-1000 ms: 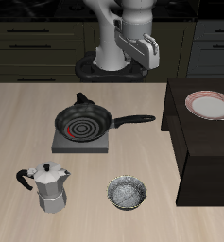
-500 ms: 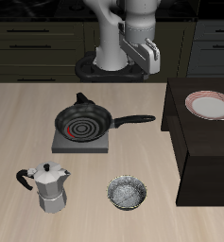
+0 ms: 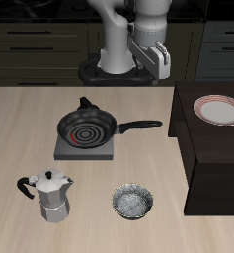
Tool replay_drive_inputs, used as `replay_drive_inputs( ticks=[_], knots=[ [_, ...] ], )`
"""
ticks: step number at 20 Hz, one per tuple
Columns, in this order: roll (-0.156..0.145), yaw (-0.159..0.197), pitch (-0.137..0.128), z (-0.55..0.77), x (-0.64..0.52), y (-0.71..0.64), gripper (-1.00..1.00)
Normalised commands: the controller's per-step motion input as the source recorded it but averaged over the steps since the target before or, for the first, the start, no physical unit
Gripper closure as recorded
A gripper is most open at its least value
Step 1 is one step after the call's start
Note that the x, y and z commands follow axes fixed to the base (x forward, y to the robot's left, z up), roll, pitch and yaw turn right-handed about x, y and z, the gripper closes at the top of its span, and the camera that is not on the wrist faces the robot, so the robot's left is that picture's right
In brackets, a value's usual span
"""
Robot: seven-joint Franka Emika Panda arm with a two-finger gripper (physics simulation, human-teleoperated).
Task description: Place the frypan on the top layer of the shelf
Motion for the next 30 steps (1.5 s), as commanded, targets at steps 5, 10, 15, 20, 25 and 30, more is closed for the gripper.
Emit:
replay_drive_inputs(
  ticks=[5,10,15,20,25,30],
  knots=[
    [0.011,-0.026,0.009,0.02,0.01,0.08,-1.00],
    [-0.034,0.010,-0.008,0.08,0.10,0.00,-1.00],
    [-0.029,0.004,0.005,0.04,0.15,-0.03,-1.00],
    [-0.014,0.000,0.025,-0.16,0.11,-0.04,-1.00],
    [-0.035,0.022,-0.025,-0.20,0.08,-0.07,-1.00],
    [0.006,-0.020,0.017,-0.19,0.06,-0.01,-1.00]
  ],
)
